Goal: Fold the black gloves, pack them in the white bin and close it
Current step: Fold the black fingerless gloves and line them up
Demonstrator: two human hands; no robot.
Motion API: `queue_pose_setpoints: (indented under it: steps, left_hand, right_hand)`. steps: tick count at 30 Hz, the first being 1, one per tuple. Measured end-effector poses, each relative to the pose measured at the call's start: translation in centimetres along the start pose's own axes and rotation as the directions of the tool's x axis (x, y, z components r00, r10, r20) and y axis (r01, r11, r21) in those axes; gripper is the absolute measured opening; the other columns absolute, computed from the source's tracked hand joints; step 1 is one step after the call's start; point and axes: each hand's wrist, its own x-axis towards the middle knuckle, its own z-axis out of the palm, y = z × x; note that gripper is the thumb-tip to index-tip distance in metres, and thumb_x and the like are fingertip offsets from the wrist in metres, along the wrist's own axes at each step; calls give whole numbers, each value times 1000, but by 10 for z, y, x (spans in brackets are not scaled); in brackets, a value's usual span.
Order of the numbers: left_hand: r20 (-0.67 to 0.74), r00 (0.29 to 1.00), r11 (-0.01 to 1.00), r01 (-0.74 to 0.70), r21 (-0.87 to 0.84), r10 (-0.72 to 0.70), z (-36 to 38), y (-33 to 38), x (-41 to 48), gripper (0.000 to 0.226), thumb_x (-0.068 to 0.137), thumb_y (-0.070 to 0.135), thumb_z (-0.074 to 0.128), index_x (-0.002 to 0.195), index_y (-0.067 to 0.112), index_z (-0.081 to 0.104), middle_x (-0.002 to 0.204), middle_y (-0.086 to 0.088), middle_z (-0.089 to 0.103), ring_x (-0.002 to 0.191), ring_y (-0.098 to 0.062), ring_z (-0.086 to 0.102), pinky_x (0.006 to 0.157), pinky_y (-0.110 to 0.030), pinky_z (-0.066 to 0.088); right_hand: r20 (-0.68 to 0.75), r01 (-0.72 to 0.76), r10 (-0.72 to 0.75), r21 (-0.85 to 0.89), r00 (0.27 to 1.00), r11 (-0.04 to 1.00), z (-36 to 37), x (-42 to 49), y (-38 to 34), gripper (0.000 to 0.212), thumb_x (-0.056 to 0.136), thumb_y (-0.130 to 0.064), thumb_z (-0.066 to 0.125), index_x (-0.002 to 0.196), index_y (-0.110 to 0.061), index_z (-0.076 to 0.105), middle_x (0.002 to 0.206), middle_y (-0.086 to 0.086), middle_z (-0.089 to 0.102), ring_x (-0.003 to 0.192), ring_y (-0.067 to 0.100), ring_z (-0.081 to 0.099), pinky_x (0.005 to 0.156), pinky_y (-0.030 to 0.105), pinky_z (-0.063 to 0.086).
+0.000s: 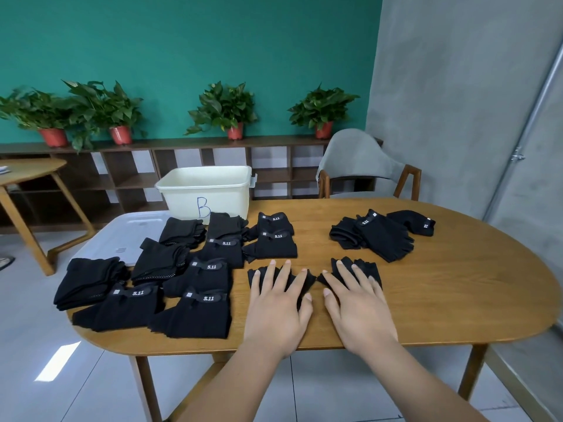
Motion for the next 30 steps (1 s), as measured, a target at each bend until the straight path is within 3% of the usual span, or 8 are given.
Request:
queue_pose_setpoints:
  steps: [3,6,9,13,18,23,26,30]
  left_hand:
    - [73,997,999,16,-52,-12,2,1,-2,62,108,59,14,162,39,36,173,7,25,162,-18,11,132,-46,8]
    - [54,999,998,2,-69,2,2,-1,-1,61,108,58,14,162,40,34,174,7,24,162,-18,12,132,-44,8]
    - [-128,992,990,-9,-142,-10,0,-2,-4,53,108,50,27,154,35,49,163,6,41,154,-19,28,129,-40,18]
    - [-375,905,970,131,-206,-202,0,-6,-8,30,99,38,47,116,27,69,114,8,59,110,-17,52,102,-41,41]
    - [-290,921,952,194,-236,-260,-2,-8,-8,24,97,39,44,90,35,66,86,18,59,86,-9,54,100,-40,39]
    - [-244,933,859,115,-499,-266,-2,-10,-12,19,93,35,50,97,37,68,59,16,56,74,-9,57,80,-32,49]
    - [-182,956,817,86,-571,-228,2,-12,-13,22,92,24,61,105,40,67,66,16,65,81,-6,58,78,-25,47]
    - [-214,973,892,-20,-451,-87,-4,-11,-13,32,89,31,63,119,42,64,103,28,62,109,0,51,102,-21,34]
  right_hand:
    - [83,-14,11,37,997,999,2,2,0,57,109,-58,12,160,-45,33,171,-15,22,160,13,15,130,39,14]
    - [28,2,-3,41,1000,999,2,1,0,55,109,-55,14,159,-46,34,171,-14,24,159,14,15,130,40,13]
    - [-151,62,-51,69,987,996,2,-3,2,47,108,-50,32,149,-40,54,163,-9,40,153,17,28,125,41,29]
    - [-217,135,-117,71,969,988,1,-4,4,29,103,-52,51,112,-36,74,145,-12,55,144,15,38,114,41,41]
    - [-163,195,-179,95,970,976,-1,-6,3,44,100,-72,42,104,-44,76,142,-20,55,146,11,32,114,42,39]
    - [-133,231,-211,160,968,960,-2,-5,5,51,96,-80,41,109,-46,75,146,-24,50,149,8,26,118,41,34]
    - [-129,207,-179,258,975,944,-1,-3,8,34,93,-70,54,102,-46,76,145,-29,50,148,5,25,118,42,34]
    - [-184,187,-122,395,975,899,4,0,15,8,94,-47,69,93,-44,76,131,-33,57,142,3,33,116,47,38]
